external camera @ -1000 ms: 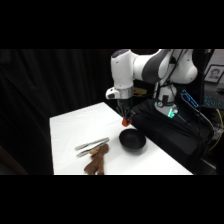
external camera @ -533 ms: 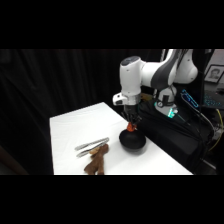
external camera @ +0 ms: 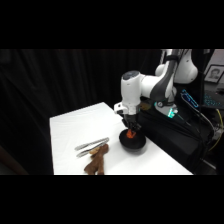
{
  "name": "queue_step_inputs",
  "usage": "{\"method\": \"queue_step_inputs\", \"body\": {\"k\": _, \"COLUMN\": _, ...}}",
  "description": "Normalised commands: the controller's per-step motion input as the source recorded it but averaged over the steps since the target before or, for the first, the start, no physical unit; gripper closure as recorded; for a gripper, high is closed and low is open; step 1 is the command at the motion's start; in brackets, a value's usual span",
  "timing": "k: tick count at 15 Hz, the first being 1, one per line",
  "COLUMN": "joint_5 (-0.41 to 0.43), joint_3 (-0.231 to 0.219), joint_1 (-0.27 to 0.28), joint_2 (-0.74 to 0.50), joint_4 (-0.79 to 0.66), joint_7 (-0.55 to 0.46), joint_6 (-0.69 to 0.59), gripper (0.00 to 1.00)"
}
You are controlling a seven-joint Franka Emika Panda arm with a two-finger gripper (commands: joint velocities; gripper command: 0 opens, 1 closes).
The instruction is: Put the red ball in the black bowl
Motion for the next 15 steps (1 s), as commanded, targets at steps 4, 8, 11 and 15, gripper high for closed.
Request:
{"method": "queue_step_inputs", "body": {"k": 4, "joint_5": -0.048, "joint_3": 0.033, "joint_1": -0.004, "joint_2": 0.16, "joint_4": 0.08, "joint_7": -0.04, "joint_6": 0.17, "gripper": 0.59}}
{"method": "queue_step_inputs", "body": {"k": 8, "joint_5": -0.029, "joint_3": 0.051, "joint_1": -0.001, "joint_2": 0.02, "joint_4": 0.08, "joint_7": -0.02, "joint_6": -0.01, "gripper": 0.25}}
{"method": "queue_step_inputs", "body": {"k": 11, "joint_5": -0.053, "joint_3": 0.055, "joint_1": 0.034, "joint_2": -0.16, "joint_4": 0.02, "joint_7": 0.07, "joint_6": -0.14, "gripper": 0.02}}
{"method": "queue_step_inputs", "body": {"k": 15, "joint_5": -0.062, "joint_3": 0.049, "joint_1": 0.044, "joint_2": -0.33, "joint_4": -0.02, "joint_7": 0.09, "joint_6": -0.27, "gripper": 0.0}}
